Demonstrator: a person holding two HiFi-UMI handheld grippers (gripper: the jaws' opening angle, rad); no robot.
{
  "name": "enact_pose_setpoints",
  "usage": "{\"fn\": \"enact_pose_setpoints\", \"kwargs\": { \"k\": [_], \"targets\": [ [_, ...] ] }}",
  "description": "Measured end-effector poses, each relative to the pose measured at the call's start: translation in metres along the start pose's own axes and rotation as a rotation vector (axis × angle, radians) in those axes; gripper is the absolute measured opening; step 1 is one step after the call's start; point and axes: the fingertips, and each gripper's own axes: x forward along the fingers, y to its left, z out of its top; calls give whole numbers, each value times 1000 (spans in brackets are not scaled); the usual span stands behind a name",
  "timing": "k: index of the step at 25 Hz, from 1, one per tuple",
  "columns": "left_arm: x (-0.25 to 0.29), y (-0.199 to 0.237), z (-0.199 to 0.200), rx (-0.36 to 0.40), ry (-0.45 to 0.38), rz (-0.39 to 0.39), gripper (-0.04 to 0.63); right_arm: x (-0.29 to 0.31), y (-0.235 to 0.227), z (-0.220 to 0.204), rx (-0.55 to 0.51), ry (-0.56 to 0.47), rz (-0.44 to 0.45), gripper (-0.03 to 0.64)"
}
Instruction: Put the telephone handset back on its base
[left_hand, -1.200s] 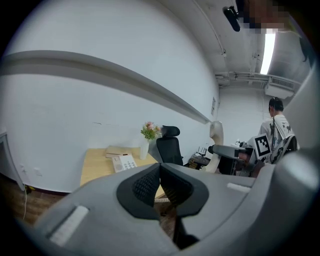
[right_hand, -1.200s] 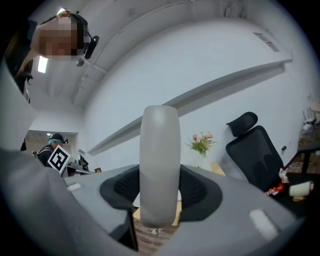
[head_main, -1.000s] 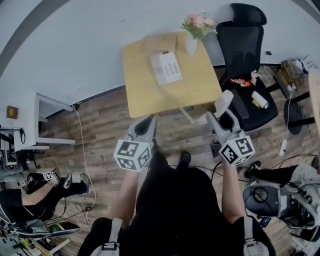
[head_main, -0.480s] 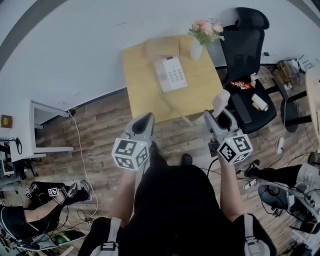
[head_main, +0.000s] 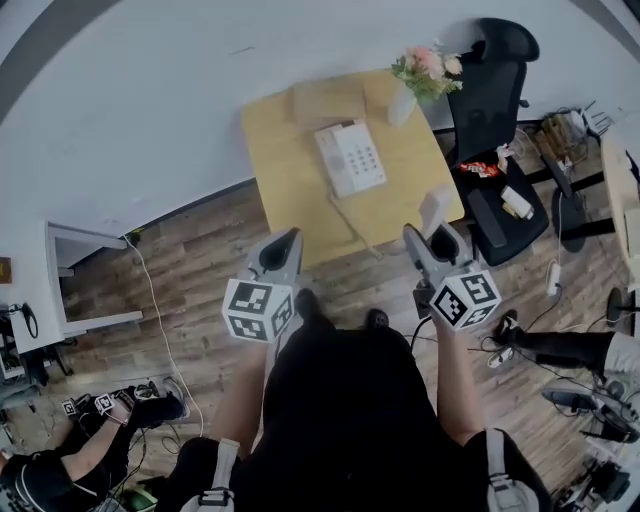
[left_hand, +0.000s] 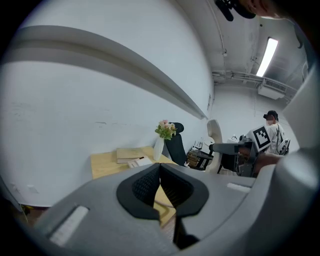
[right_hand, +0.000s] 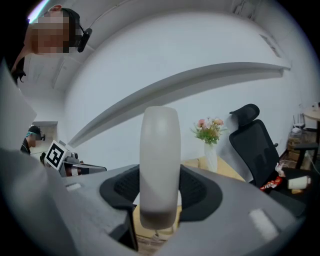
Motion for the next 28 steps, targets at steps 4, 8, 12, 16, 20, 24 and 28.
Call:
{"fn": "enact_pose_setpoints", "kwargs": {
  "k": [4,8,12,16,20,24,28],
  "targets": [
    [-6,33,-6,3,19,-8,9,22,14,-12,9,21,-31,213],
    [-13,67,-9,1,29,-15,9,42,30,-17,14,19,-59,213],
    [-14,87,-18,2,39,-39,9,52,40,-29,6,41,-95,213],
    [-15,90,-29,-8,54,-62,9,52,47,-42,6,75,-115,213],
    [-13,84,-35,-23,61,-75,9,50,43,-50,10,105,-122,213],
    [-6,84,-37,-38,71,-73,9,62,38,-52,11,124,-112,213],
    [6,88,-31,-41,71,-55,9,82,30,-50,17,131,-83,213]
  ]
}}
